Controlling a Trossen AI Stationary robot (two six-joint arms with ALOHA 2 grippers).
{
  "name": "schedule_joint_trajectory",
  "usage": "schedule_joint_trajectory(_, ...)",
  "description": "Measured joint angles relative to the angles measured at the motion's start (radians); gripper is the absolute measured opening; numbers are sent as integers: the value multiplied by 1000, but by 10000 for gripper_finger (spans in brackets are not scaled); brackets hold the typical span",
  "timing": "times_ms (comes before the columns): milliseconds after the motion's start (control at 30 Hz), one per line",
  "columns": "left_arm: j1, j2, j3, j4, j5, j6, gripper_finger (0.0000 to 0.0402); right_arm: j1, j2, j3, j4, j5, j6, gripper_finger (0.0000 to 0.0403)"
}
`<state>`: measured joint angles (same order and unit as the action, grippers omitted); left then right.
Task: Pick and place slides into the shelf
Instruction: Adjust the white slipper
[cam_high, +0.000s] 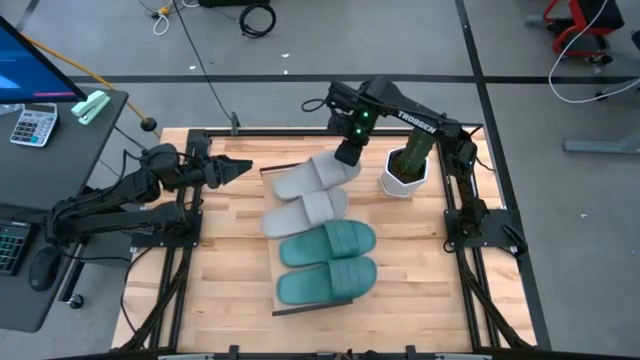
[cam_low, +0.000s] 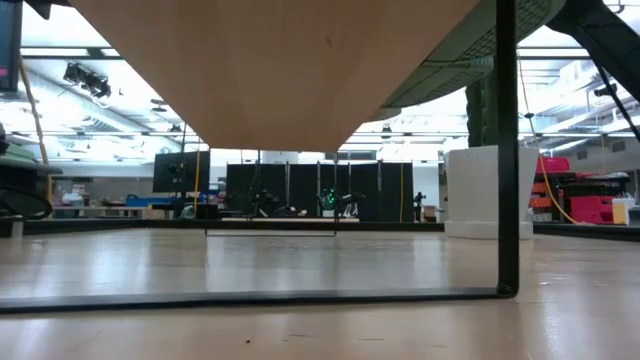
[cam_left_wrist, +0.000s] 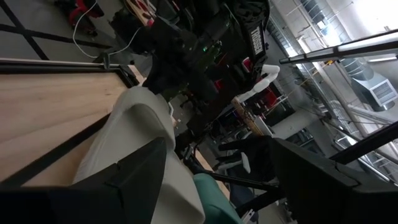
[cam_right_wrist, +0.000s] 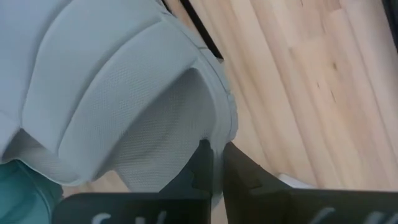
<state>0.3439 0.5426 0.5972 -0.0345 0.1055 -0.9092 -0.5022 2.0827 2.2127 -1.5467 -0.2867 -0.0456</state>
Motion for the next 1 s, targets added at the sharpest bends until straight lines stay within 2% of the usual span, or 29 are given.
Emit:
schedule_joint_trajectory(167,0,0,0,0,0,-1,293,-6,0,15,0,8,0,14)
schedule_joint_trajectory(300,0,0,0,0,0,-3,293,-29,0,17,-6,-132,16,14)
schedule_joint_trajectory(467,0,0,0,0,0,-3,293,-27,0,17,-21,-84,7,14)
schedule_joint_trajectory(600,0,0,0,0,0,-3,293,-24,-6,17,40,-13,7,14)
schedule_joint_trajectory(1000,0,0,0,-8,0,-3,293,-17,-8,37,206,-7,25,14)
